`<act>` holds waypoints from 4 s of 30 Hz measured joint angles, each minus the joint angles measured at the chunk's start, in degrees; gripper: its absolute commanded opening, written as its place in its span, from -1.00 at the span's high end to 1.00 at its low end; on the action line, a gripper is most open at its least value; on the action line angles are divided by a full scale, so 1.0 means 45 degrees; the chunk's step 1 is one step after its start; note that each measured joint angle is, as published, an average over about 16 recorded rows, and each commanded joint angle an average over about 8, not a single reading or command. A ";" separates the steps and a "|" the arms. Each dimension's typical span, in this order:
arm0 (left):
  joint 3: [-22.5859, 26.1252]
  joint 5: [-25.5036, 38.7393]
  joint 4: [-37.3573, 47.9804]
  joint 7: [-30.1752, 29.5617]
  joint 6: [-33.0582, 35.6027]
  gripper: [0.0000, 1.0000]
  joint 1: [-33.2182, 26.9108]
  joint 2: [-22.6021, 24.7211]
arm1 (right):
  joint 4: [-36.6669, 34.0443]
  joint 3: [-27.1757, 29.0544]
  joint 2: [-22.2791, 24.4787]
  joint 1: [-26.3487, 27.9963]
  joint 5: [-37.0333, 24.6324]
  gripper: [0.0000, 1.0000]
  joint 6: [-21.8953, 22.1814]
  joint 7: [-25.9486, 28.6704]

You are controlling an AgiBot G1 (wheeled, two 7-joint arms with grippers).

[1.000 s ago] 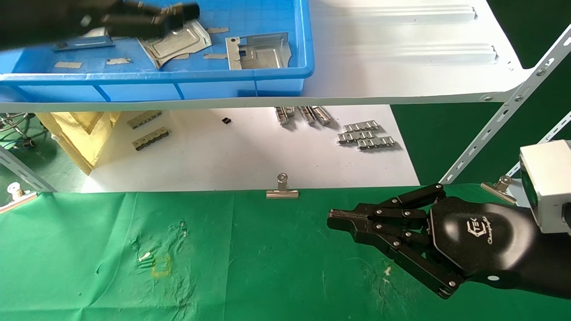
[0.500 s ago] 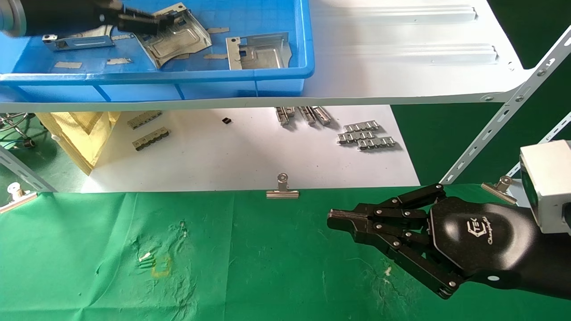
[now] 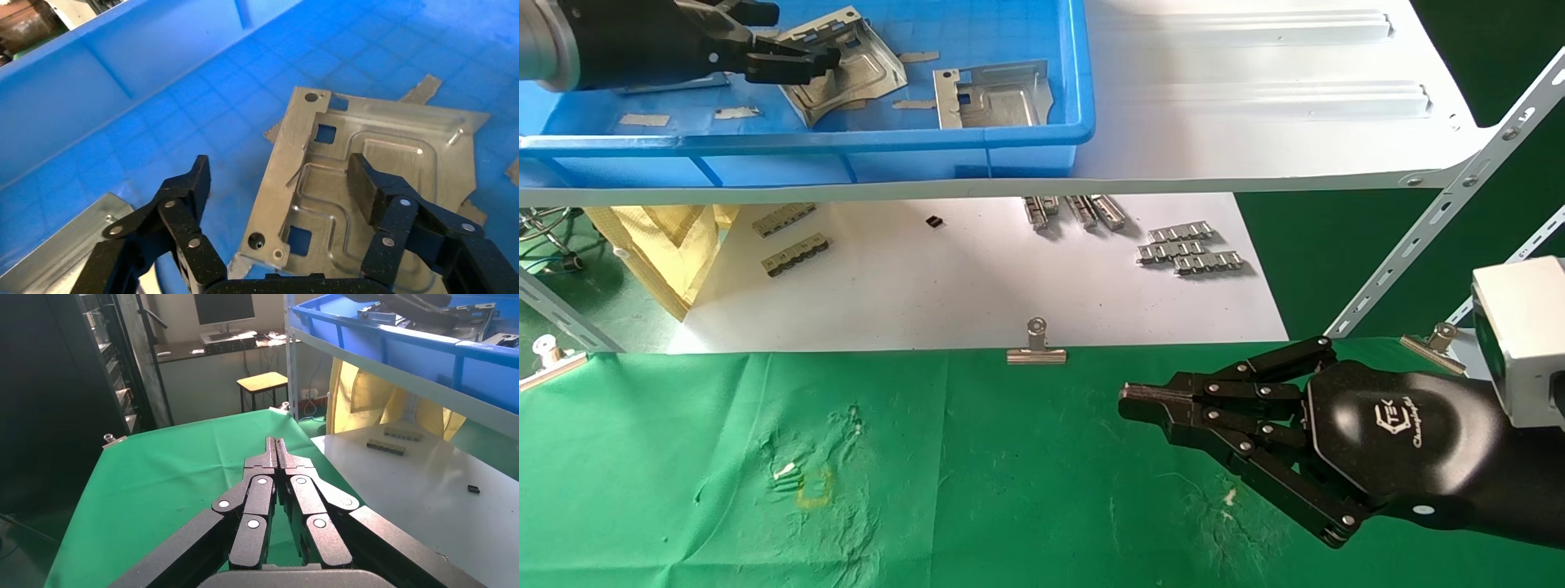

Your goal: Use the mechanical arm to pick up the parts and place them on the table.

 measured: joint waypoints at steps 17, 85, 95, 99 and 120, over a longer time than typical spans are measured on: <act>-0.0395 -0.0544 0.0288 0.0973 -0.0833 1.00 0.0018 0.0124 | 0.0000 0.0000 0.0000 0.0000 0.0000 -1.00 0.0000 0.0000; 0.2954 -0.5493 -0.4666 1.1597 0.7583 0.14 0.7060 -0.5296 | 0.0000 -0.0001 0.0000 0.0000 0.0001 -1.00 0.0000 0.0000; 0.3105 -0.5285 -0.3084 1.2709 0.7779 -1.00 0.6913 -0.4847 | 0.0000 -0.0001 0.0000 0.0000 0.0001 -1.00 0.0000 0.0000; 0.3144 -0.5312 -0.2693 1.2786 0.7913 -1.00 0.6802 -0.4741 | 0.0000 -0.0001 0.0000 0.0000 0.0001 -1.00 0.0000 0.0000; 0.2459 -0.8560 -0.2285 0.7767 0.8328 -1.00 0.7648 -0.5070 | -0.0002 0.0000 0.0001 -0.0002 0.0001 -1.00 0.0003 -0.0001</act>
